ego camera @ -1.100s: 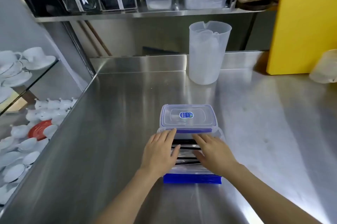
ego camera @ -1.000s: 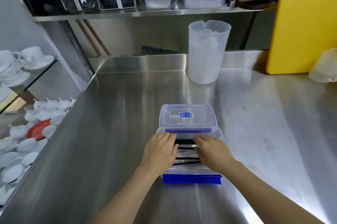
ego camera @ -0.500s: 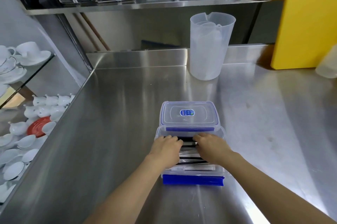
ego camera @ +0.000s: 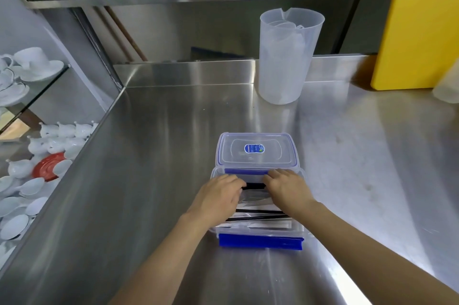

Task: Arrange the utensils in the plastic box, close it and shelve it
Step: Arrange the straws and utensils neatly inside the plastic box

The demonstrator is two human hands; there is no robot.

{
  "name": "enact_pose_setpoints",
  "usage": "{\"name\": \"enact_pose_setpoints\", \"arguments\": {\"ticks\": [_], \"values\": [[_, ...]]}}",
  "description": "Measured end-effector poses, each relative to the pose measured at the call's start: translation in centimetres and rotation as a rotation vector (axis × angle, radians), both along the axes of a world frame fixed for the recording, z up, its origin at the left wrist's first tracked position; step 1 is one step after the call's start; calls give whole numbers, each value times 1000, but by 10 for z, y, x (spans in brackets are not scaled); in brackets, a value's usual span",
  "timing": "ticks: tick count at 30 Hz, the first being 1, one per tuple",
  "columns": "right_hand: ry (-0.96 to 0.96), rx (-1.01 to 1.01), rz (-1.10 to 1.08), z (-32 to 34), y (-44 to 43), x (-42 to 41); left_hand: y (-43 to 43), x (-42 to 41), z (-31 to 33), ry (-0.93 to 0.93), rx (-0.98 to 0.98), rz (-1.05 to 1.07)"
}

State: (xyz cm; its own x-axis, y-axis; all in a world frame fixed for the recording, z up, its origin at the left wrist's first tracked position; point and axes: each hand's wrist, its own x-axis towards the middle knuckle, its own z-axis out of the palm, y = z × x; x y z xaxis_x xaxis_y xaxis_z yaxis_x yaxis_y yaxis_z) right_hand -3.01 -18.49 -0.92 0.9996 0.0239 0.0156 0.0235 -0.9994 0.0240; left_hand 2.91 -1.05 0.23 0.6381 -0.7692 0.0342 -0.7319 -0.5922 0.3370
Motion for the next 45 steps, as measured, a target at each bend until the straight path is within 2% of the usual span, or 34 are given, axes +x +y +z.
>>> {"name": "enact_pose_setpoints", "arguments": {"ticks": [4, 7, 9, 11, 13, 18, 24, 29, 36, 39, 45], "values": [[-35, -15, -14, -2, 3, 1, 1, 5, -4, -97, 66, -98], [-29, 109, 24, -2, 3, -1, -3, 6, -8, -178, 154, -75], [45, 314, 110, 9, 5, -4, -3, 5, -10, -190, 198, -61], [229, 388, 154, 18, 4, -6, -4, 6, -10, -174, 221, -78], [355, 340, 173, 21, 3, -8, -5, 7, -7, -128, 184, -85], [411, 293, 138, 13, 0, -6, 1, 11, -4, 23, -8, 8], [471, 219, 104, 6, 1, -1, 2, 7, 6, -27, 175, -123], [399, 248, 160, 13, -1, 0, 2, 7, 5, -76, 272, -178], [18, 57, 122, 13, -5, 8, -15, 10, -1, -169, 230, -13], [-37, -28, 77, 10, 1, 7, -22, 8, -5, -191, 201, 32], [-80, -28, 35, 2, 4, 6, -22, 13, -10, -159, 105, -21]]}}
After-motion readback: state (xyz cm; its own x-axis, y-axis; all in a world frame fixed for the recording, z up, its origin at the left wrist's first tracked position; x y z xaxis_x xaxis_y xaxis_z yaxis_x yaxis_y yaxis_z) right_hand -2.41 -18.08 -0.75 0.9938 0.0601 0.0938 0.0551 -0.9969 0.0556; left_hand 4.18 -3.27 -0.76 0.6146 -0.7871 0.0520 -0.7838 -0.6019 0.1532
